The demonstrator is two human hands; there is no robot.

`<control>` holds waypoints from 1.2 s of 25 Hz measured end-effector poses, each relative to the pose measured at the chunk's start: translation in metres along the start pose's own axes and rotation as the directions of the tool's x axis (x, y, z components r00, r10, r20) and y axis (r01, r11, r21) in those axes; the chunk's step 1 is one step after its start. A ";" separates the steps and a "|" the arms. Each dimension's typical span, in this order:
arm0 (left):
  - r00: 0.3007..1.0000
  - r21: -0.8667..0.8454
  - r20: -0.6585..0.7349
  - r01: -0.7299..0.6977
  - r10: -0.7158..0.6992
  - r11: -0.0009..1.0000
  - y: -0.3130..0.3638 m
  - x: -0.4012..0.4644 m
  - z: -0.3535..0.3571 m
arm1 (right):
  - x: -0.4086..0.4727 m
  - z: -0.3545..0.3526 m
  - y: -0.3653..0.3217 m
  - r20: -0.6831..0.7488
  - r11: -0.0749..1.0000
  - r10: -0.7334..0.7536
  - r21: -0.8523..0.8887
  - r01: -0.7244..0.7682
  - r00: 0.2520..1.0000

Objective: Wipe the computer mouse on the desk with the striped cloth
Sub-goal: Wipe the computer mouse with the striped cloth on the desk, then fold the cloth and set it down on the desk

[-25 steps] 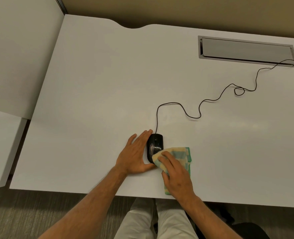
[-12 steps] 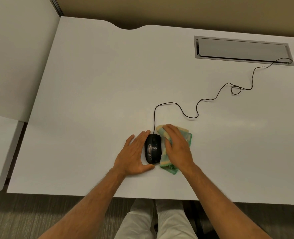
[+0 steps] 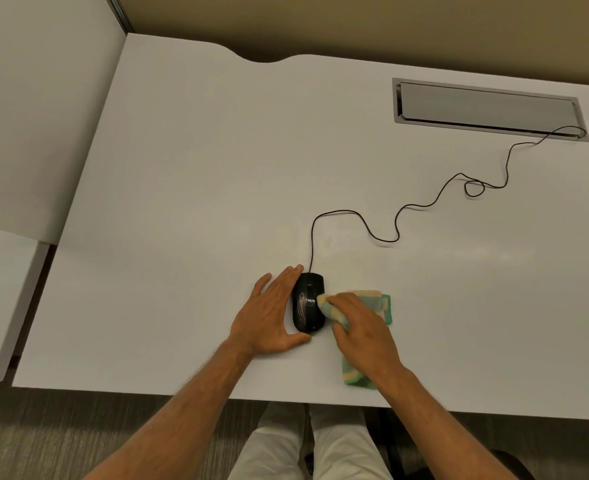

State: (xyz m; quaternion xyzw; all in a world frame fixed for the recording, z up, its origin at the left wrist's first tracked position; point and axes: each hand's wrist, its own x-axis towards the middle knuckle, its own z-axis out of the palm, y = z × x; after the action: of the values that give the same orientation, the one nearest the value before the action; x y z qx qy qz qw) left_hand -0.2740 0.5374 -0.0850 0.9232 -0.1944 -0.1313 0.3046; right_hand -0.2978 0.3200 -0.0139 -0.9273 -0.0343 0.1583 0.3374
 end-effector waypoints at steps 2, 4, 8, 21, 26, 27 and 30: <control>1.000 0.010 -0.008 0.000 0.000 1.000 0.000 -0.001 -0.001 | -0.003 -0.013 0.005 0.026 0.995 0.016 0.097 -0.018 1.000; 1.000 0.003 -0.005 0.000 0.000 1.000 0.000 0.000 -0.001 | -0.001 -0.027 0.008 -0.002 0.986 0.040 0.160 -0.039 0.999; 0.997 -0.126 0.061 0.055 -0.048 0.990 0.005 -0.001 -0.011 | 0.008 -0.055 -0.004 0.051 0.926 0.141 0.346 -0.150 0.989; 0.863 -0.693 -0.036 0.342 -0.504 0.635 0.094 -0.053 -0.111 | -0.010 -0.001 -0.103 -0.076 0.800 -0.081 0.590 0.110 0.994; 0.773 -0.850 -0.071 0.284 -0.630 0.443 0.093 -0.056 -0.105 | 0.005 0.011 -0.110 0.078 0.771 -0.273 0.614 0.170 0.959; 0.739 -0.859 -0.099 0.275 -0.666 0.432 0.089 -0.056 -0.107 | 0.009 0.011 -0.107 0.120 0.773 -0.312 0.608 0.179 0.942; 0.637 -0.843 -0.235 0.242 -0.734 0.480 0.072 -0.051 -0.117 | 0.024 0.001 -0.082 0.011 0.806 -0.198 0.571 0.157 0.980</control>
State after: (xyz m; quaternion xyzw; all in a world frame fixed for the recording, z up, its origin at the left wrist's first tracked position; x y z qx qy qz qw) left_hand -0.2976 0.5665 0.0565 0.7175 0.2679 -0.0013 0.6430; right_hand -0.2718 0.3879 0.0305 -0.7714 -0.0840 0.1614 0.6098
